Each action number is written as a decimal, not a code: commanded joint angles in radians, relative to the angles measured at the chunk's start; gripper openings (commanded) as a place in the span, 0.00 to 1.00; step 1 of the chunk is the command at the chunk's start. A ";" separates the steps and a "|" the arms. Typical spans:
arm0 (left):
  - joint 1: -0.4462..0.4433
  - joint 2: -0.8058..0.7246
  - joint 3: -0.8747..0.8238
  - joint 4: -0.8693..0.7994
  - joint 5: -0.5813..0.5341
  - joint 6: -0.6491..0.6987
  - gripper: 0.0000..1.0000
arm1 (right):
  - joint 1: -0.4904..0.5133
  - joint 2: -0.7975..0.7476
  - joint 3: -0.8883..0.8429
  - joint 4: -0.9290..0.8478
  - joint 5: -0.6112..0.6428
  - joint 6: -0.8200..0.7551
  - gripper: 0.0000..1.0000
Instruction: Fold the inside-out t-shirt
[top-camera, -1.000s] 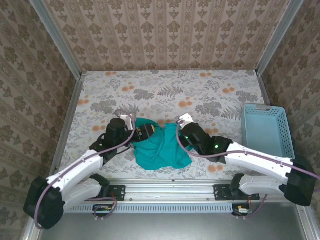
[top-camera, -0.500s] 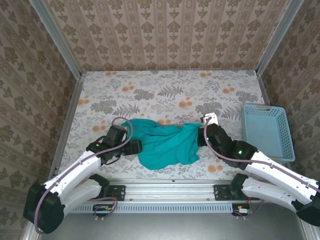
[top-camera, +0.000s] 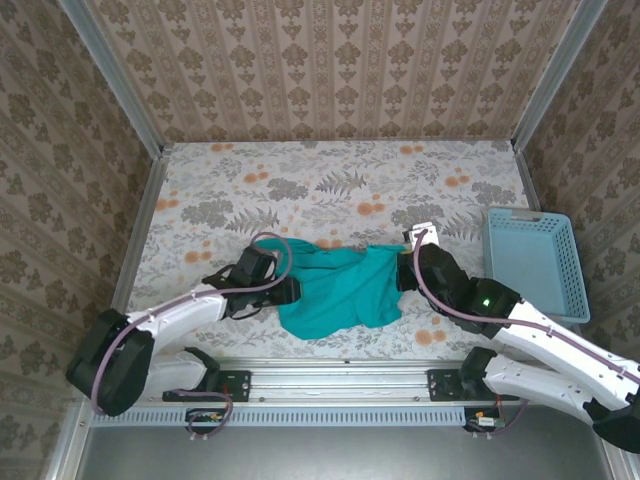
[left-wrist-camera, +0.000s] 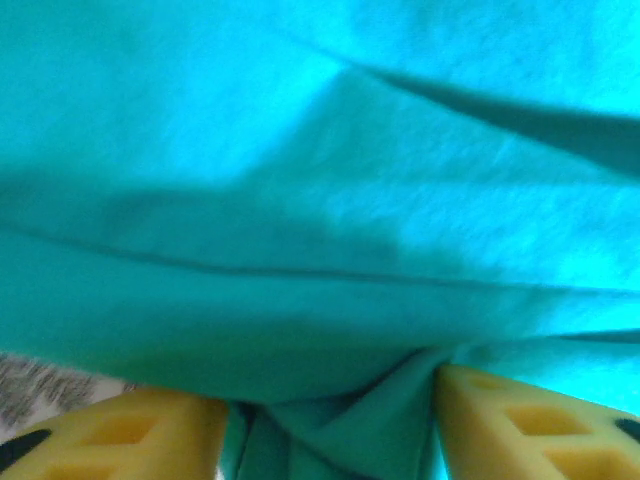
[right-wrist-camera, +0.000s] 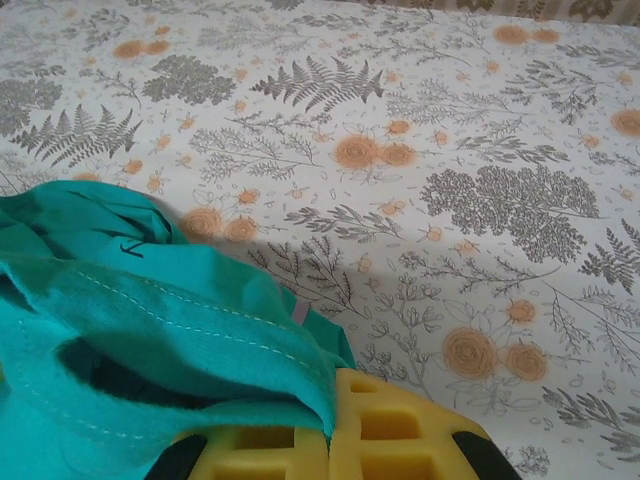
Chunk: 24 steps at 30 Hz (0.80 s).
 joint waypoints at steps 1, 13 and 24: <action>-0.003 0.033 0.061 0.069 0.031 0.004 0.30 | -0.005 -0.026 0.045 -0.068 0.015 0.006 0.00; -0.020 -0.342 0.435 -0.237 -0.138 0.251 0.00 | -0.006 0.006 0.506 -0.235 0.076 -0.187 0.00; -0.069 -0.578 0.493 -0.231 -0.050 0.284 0.00 | -0.003 0.003 0.835 -0.243 -0.144 -0.251 0.00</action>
